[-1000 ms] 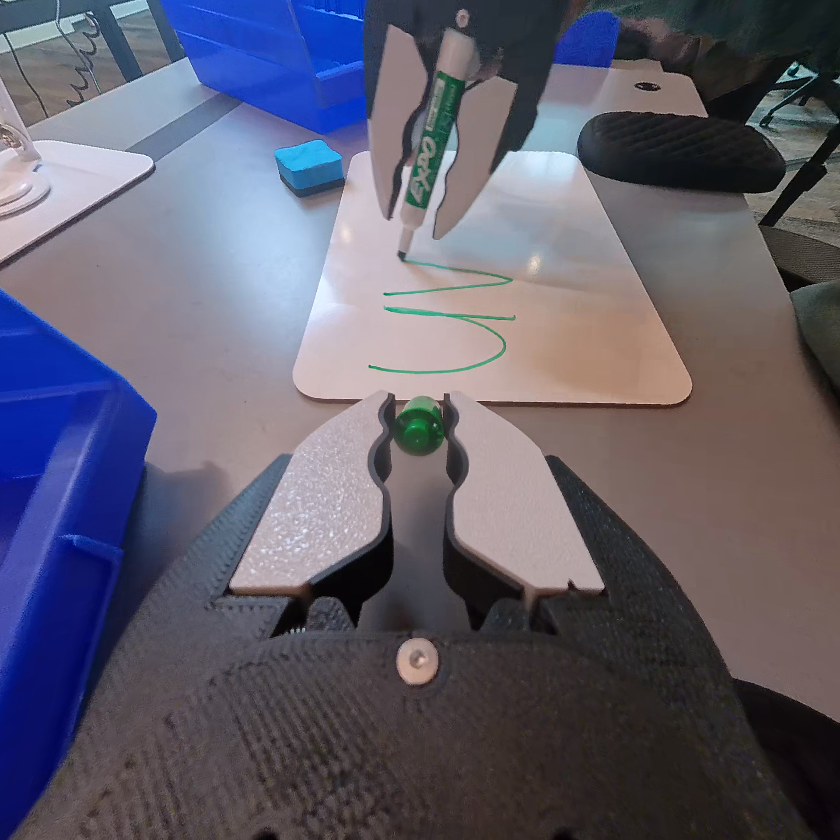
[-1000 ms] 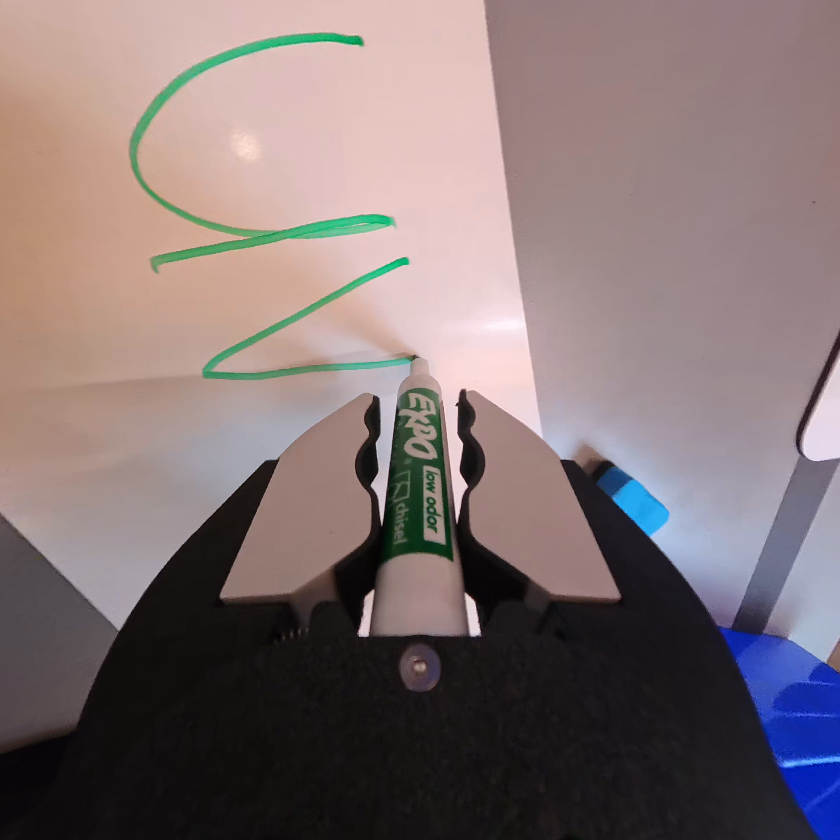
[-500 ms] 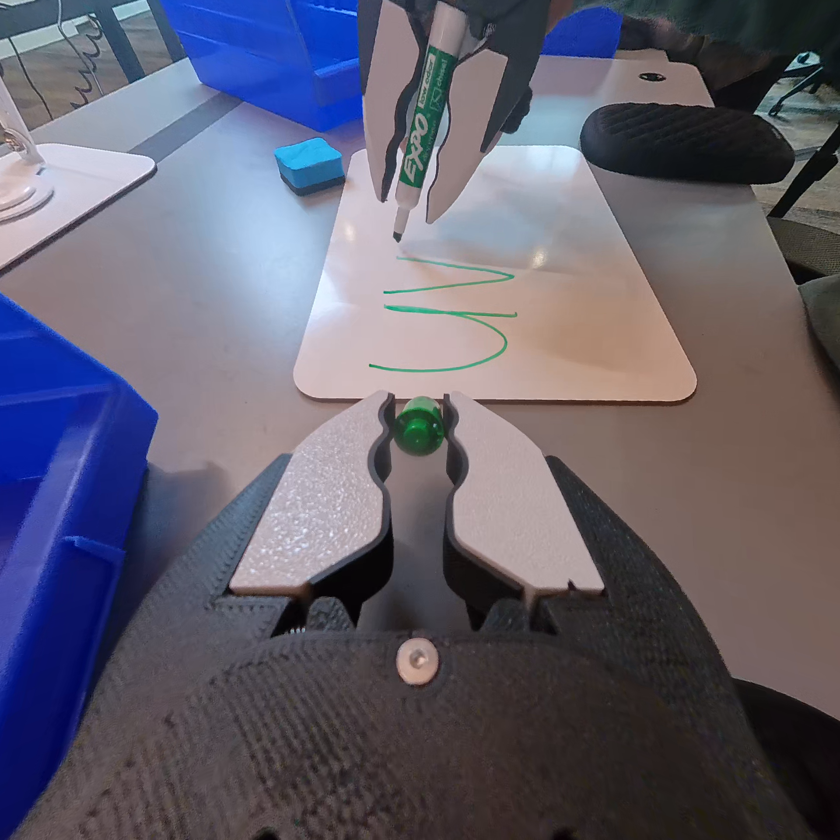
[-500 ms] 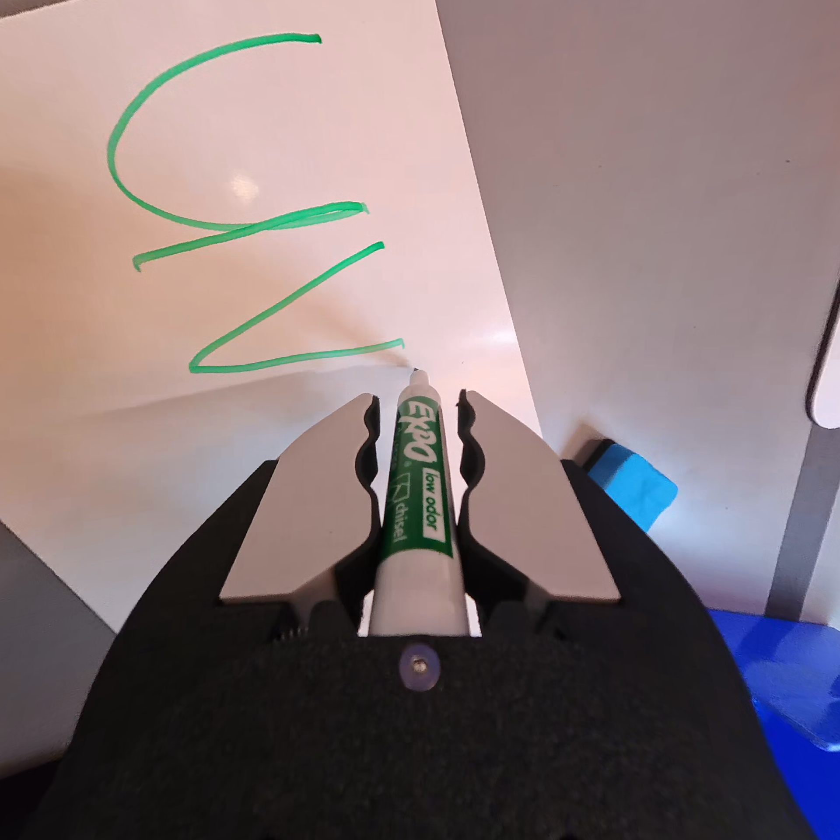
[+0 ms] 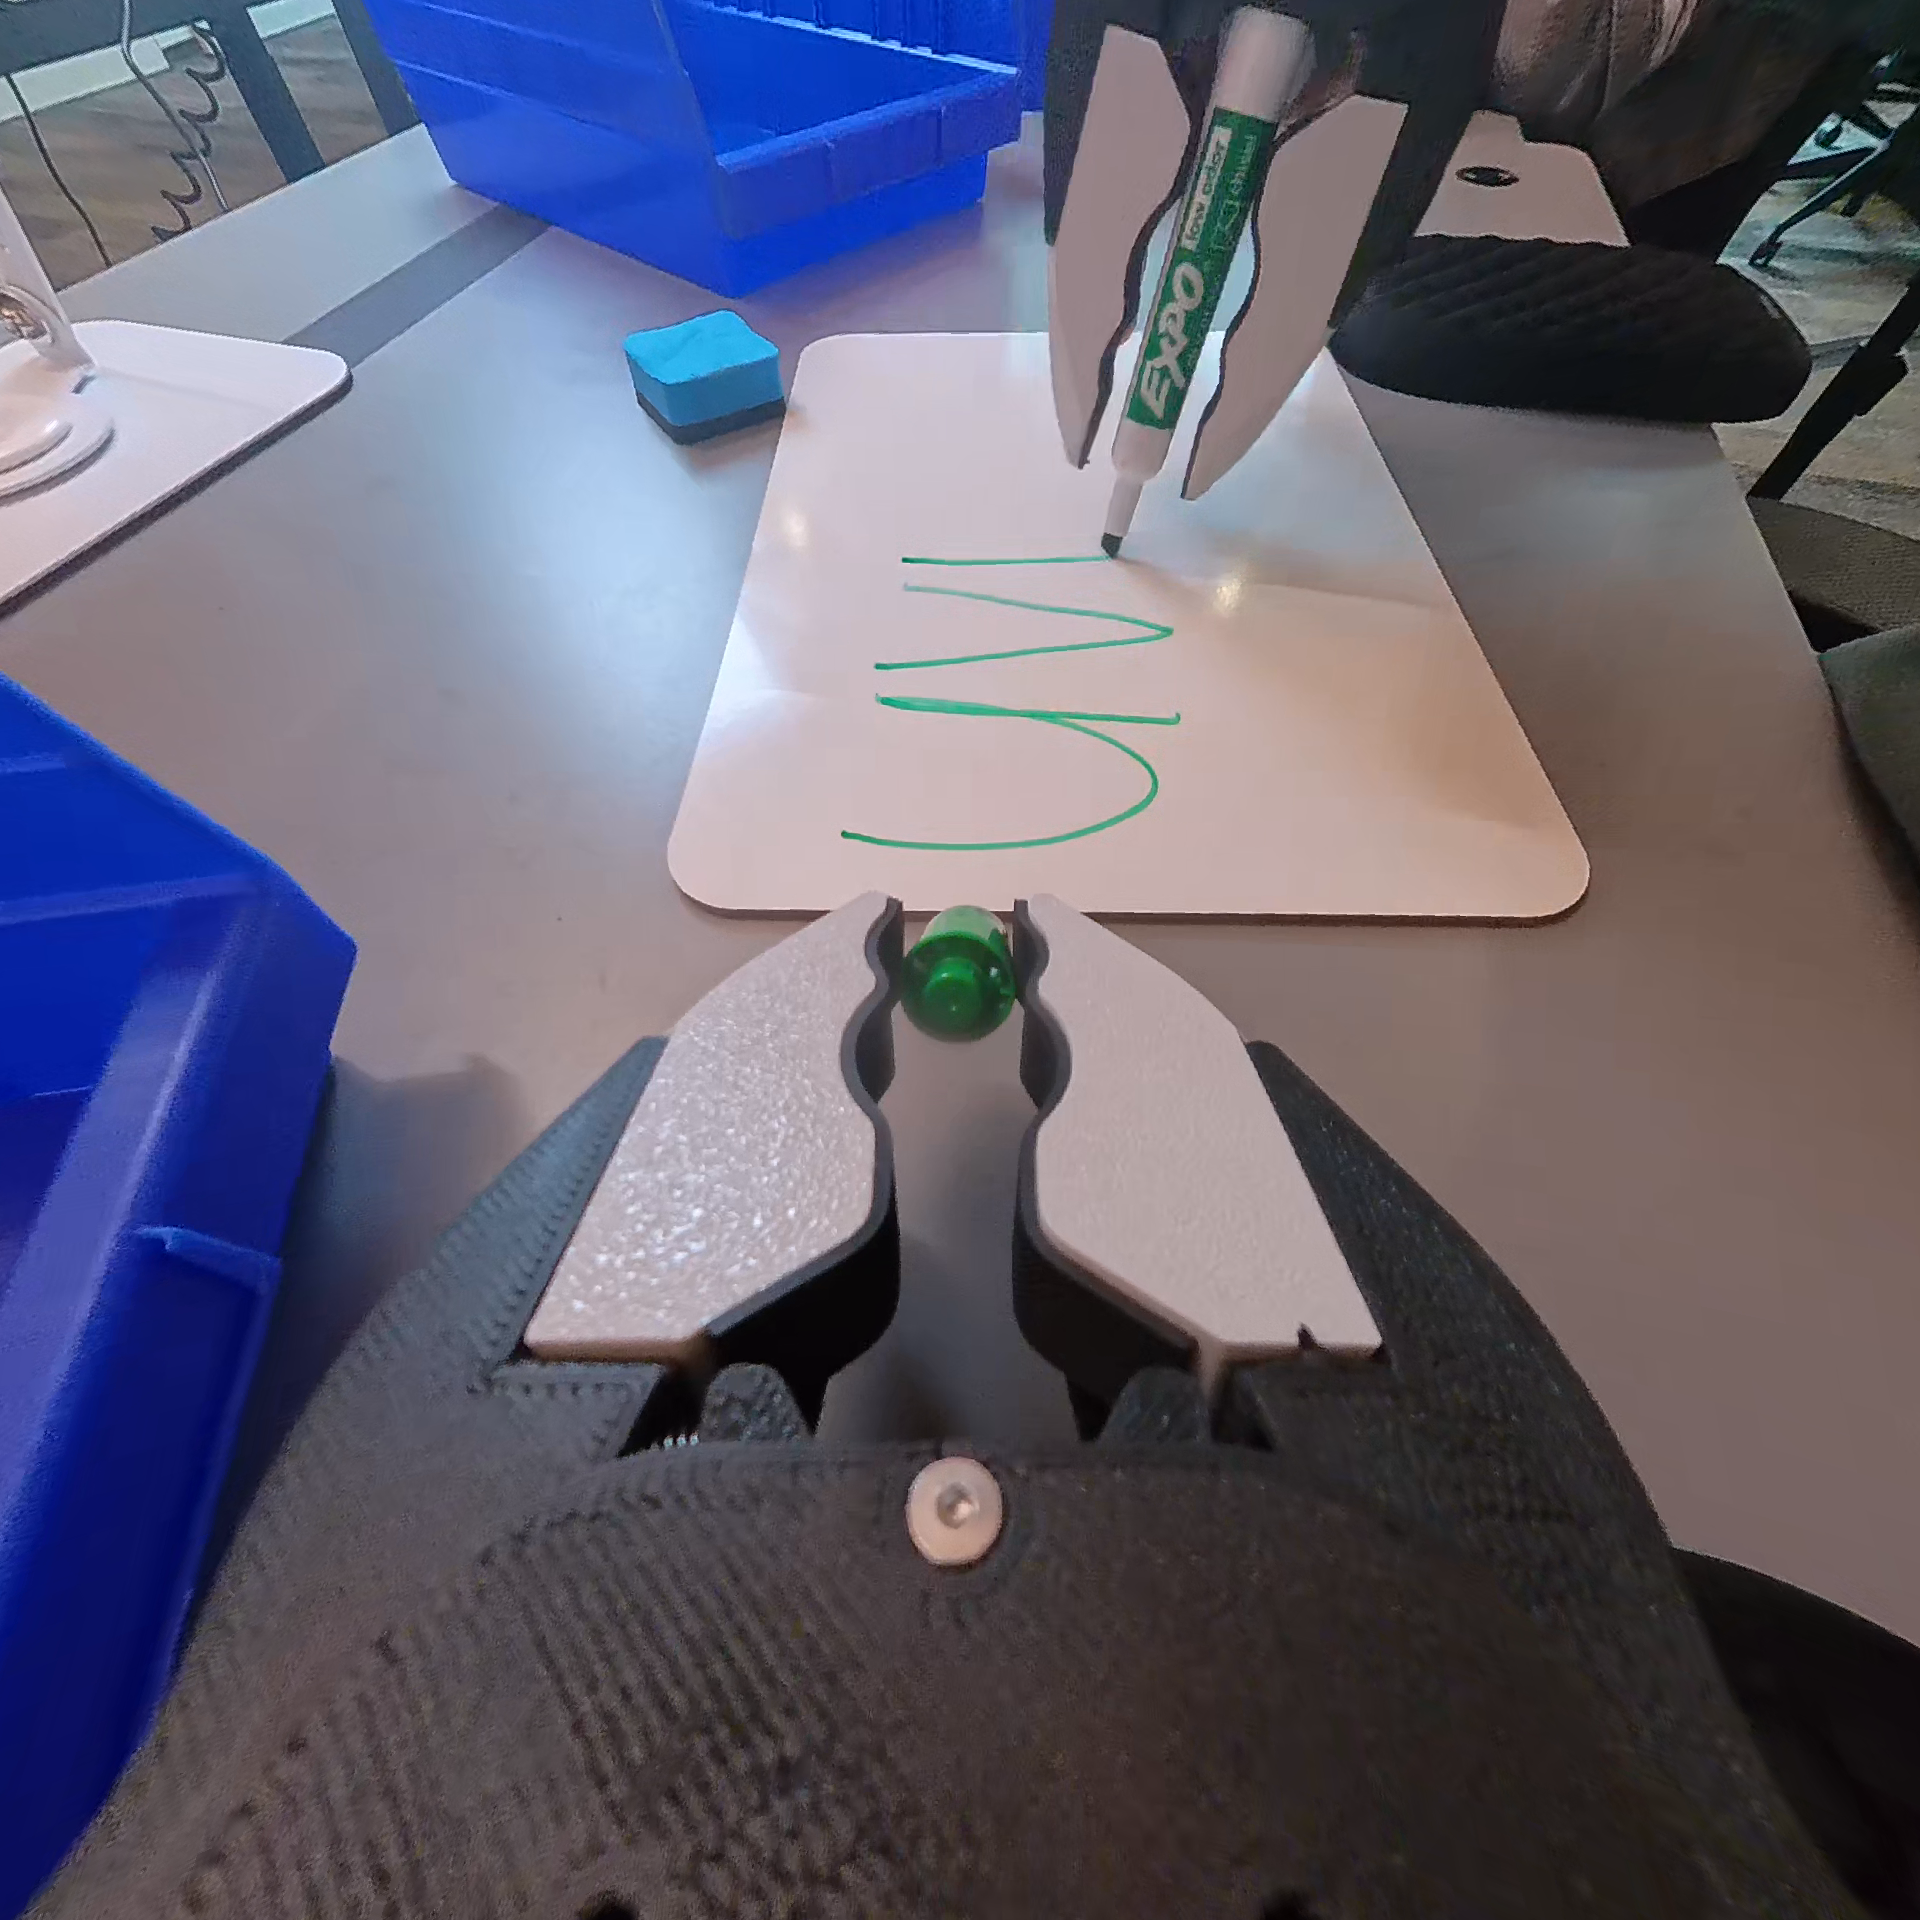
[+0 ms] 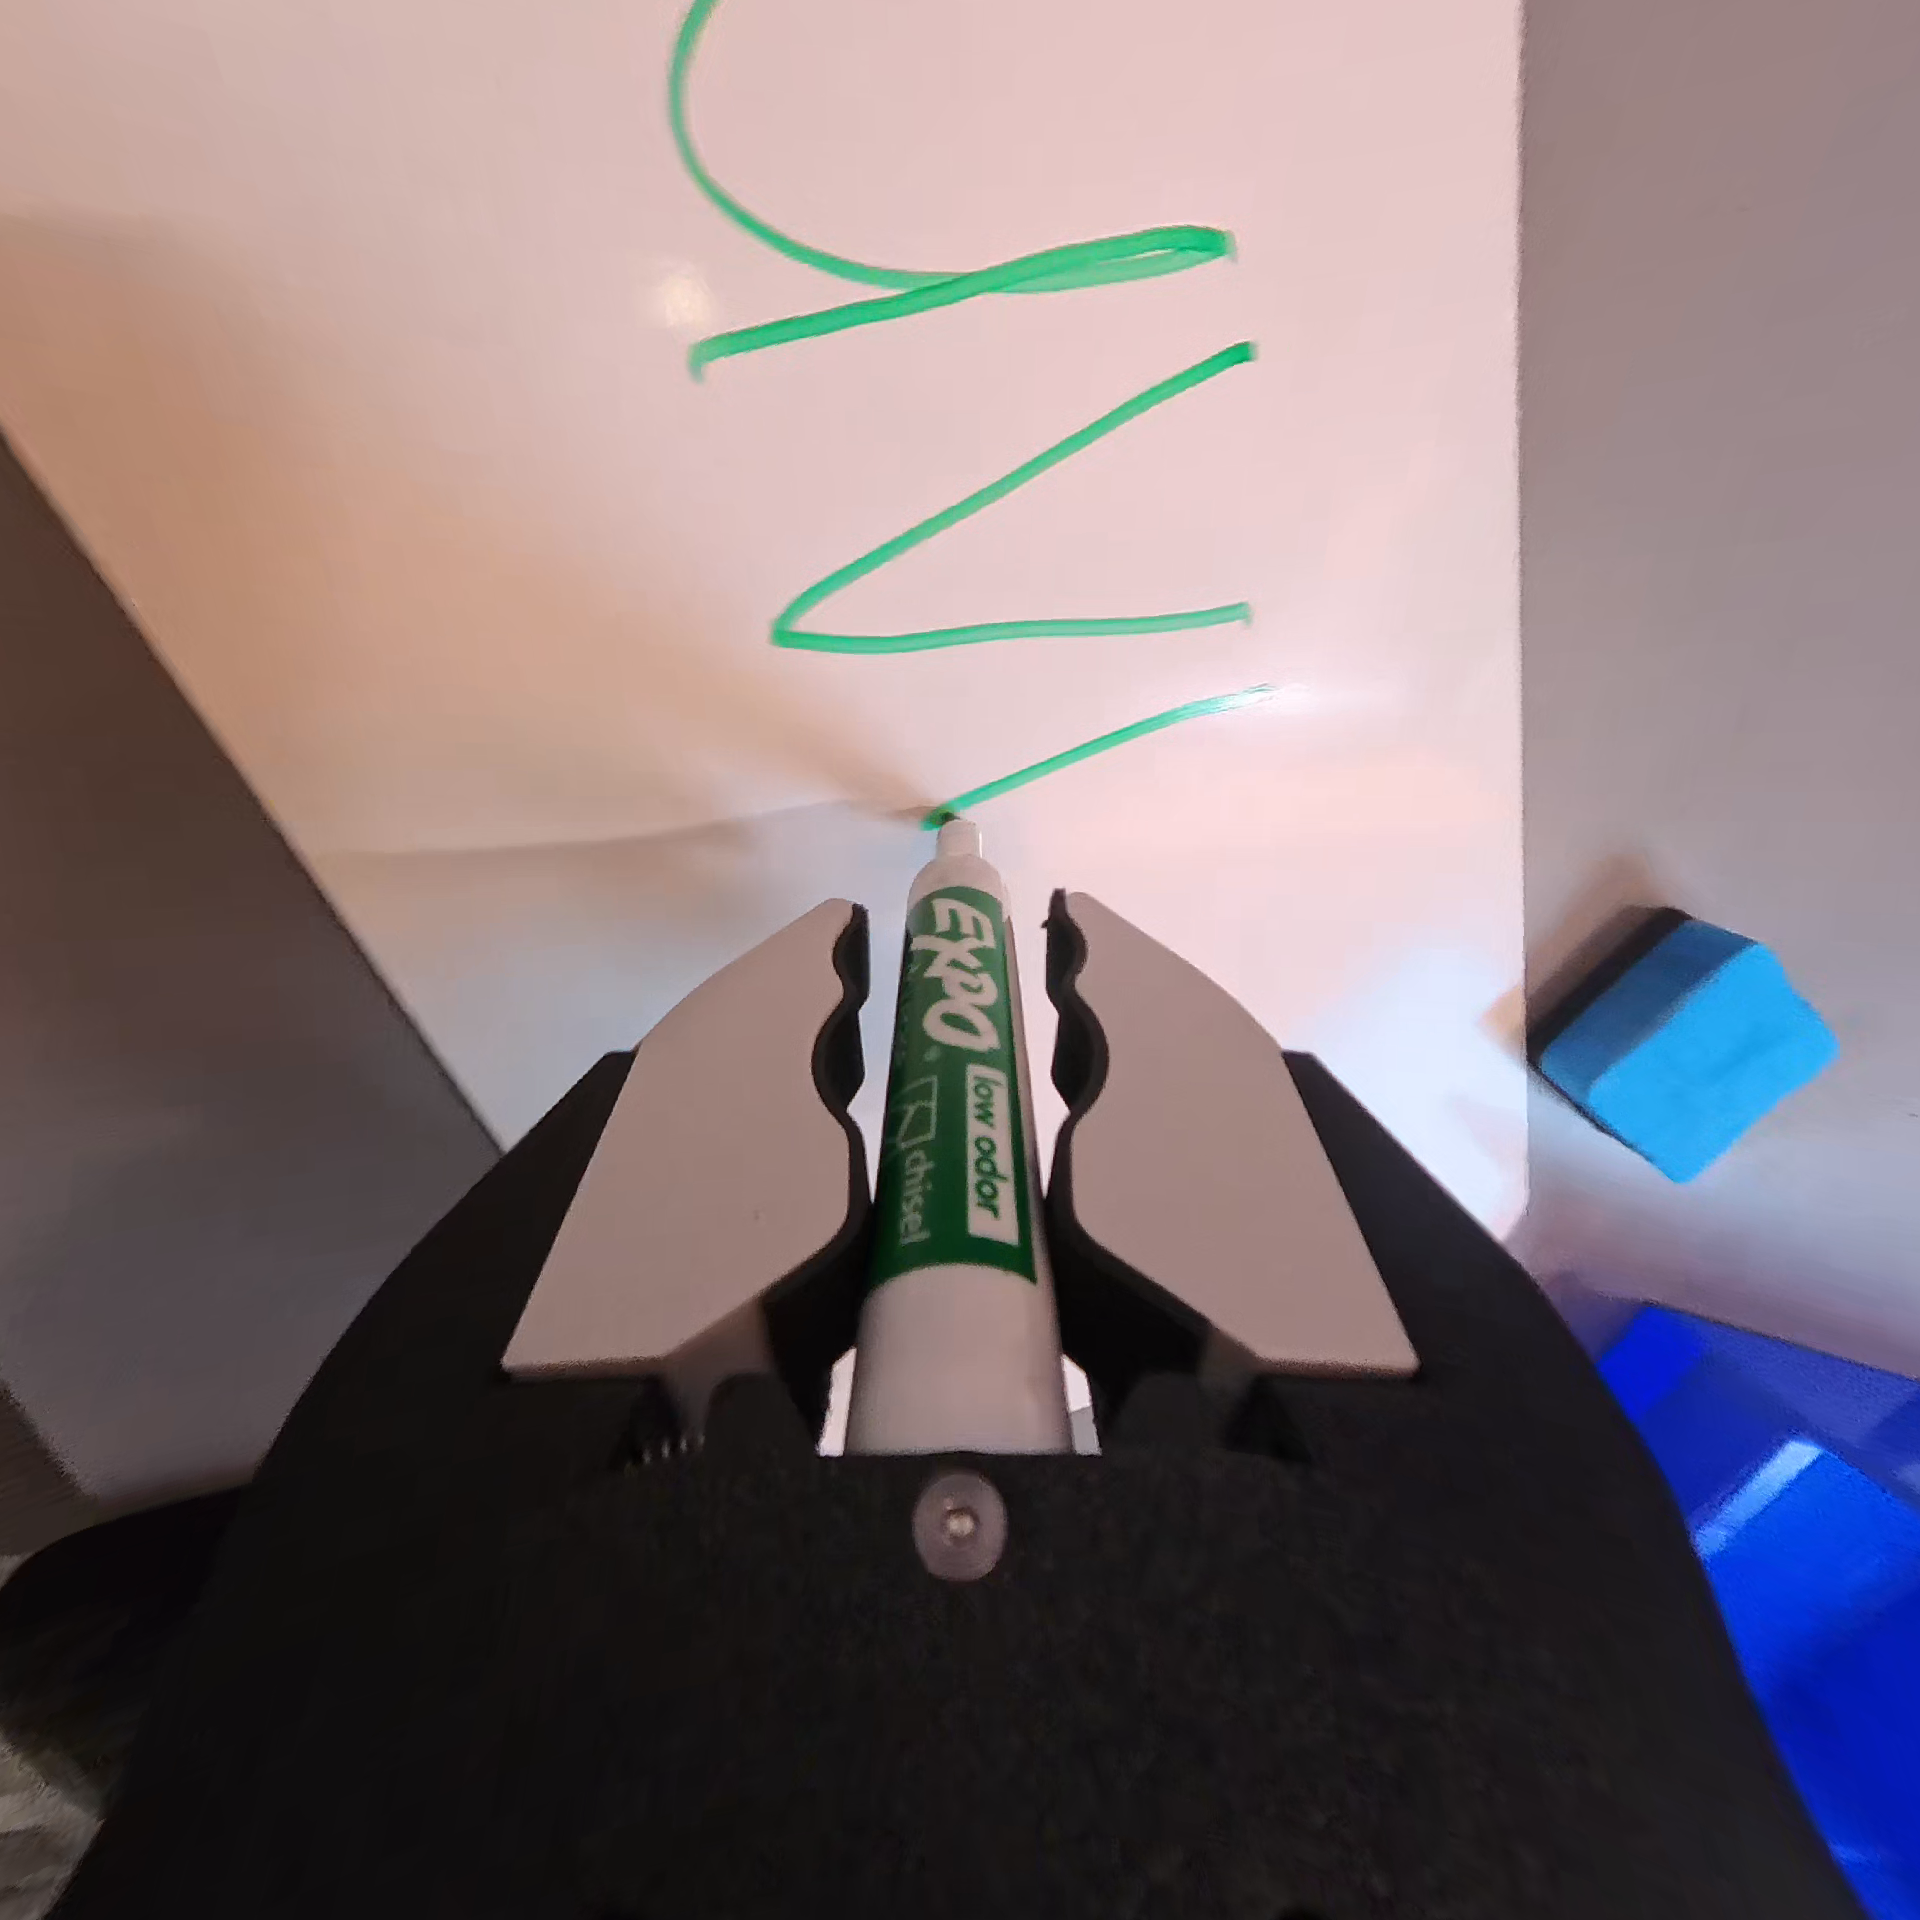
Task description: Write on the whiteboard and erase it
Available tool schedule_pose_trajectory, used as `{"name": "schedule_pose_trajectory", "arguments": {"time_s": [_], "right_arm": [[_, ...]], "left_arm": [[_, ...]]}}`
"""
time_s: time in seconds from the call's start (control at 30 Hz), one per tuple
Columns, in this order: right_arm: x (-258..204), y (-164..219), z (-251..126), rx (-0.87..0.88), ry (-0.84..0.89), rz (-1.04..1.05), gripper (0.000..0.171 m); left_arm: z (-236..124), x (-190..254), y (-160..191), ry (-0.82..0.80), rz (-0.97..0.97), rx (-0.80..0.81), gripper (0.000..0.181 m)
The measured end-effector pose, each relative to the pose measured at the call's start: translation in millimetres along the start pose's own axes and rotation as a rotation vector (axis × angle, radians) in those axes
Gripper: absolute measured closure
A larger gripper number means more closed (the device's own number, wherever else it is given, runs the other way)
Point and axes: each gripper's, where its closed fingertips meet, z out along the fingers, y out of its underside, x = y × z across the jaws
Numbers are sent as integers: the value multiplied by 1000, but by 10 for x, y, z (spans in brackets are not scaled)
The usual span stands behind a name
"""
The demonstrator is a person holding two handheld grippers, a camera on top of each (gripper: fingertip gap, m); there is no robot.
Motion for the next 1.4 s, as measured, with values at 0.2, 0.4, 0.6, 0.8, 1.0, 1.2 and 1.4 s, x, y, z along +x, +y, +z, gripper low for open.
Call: {"name": "schedule_pose_trajectory", "arguments": {"time_s": [0.2, 0.4, 0.6, 0.8, 1.0, 1.2, 1.4], "right_arm": [[551, -41, 90, 16, 108, 6, 138], [422, 33, 60, -4, 69, -5, 138], [57, 218, -32, -44, 16, -27, 138], [569, 130, 60, -23, 107, -33, 138], [697, 135, 53, 4, 89, -6, 138], [742, 171, 13, 28, 106, 20, 138], [768, 185, 69, 6, 107, 10, 138]], "left_arm": [[-1, 3, 1, -2, 3, -1, 161], [-4, 10, 1, 3, 0, -1, 161], [-3, 3, 1, -1, -5, -2, 161], [2, 6, 9, -6, 0, -9, 161], [-3, 5, 6, -5, -6, -6, 161], [-3, 4, 10, -5, -11, -8, 161], [-7, 10, 9, -3, -11, -7, 161]]}}
